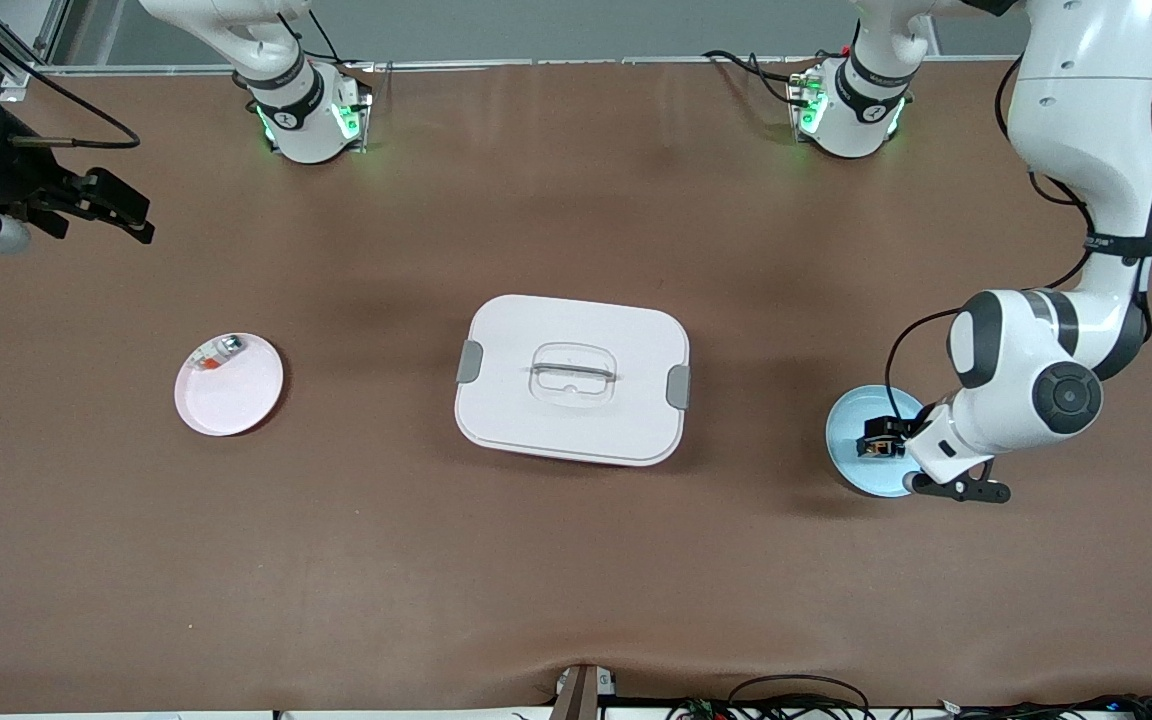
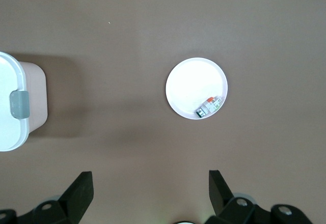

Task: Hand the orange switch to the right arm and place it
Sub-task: 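Lower the left gripper over the orange switch on the blue plate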

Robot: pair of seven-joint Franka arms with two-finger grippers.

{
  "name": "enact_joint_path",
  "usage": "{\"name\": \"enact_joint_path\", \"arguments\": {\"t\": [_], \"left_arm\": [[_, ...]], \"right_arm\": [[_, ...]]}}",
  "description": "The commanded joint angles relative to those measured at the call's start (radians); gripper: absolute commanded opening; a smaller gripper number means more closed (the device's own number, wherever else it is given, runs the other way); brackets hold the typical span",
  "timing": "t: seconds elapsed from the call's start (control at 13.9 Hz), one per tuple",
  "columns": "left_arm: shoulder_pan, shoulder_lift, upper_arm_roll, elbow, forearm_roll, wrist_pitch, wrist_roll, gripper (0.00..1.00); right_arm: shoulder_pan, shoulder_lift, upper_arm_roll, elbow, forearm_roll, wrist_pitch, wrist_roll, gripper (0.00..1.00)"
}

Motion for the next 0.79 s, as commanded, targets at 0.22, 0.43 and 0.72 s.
{"name": "enact_joint_path", "arguments": {"t": [0.22, 0.43, 0.72], "left_arm": [[0.007, 0.028, -0.002, -0.005, -0.009, 0.026, 0.022, 1.00], [0.002, 0.054, -0.004, -0.004, -0.010, 0.069, 0.020, 1.00], [-0.001, 0.075, -0.002, -0.004, -0.016, 0.101, 0.019, 1.00]], "right_arm": [[-0.023, -0.005, -0.005, -0.012, -0.010, 0.029, -0.024, 1.00], [-0.023, -0.005, -0.005, -0.012, -0.009, 0.029, -0.024, 1.00], [-0.023, -0.006, -0.005, -0.012, -0.009, 0.043, -0.032, 1.00]]}}
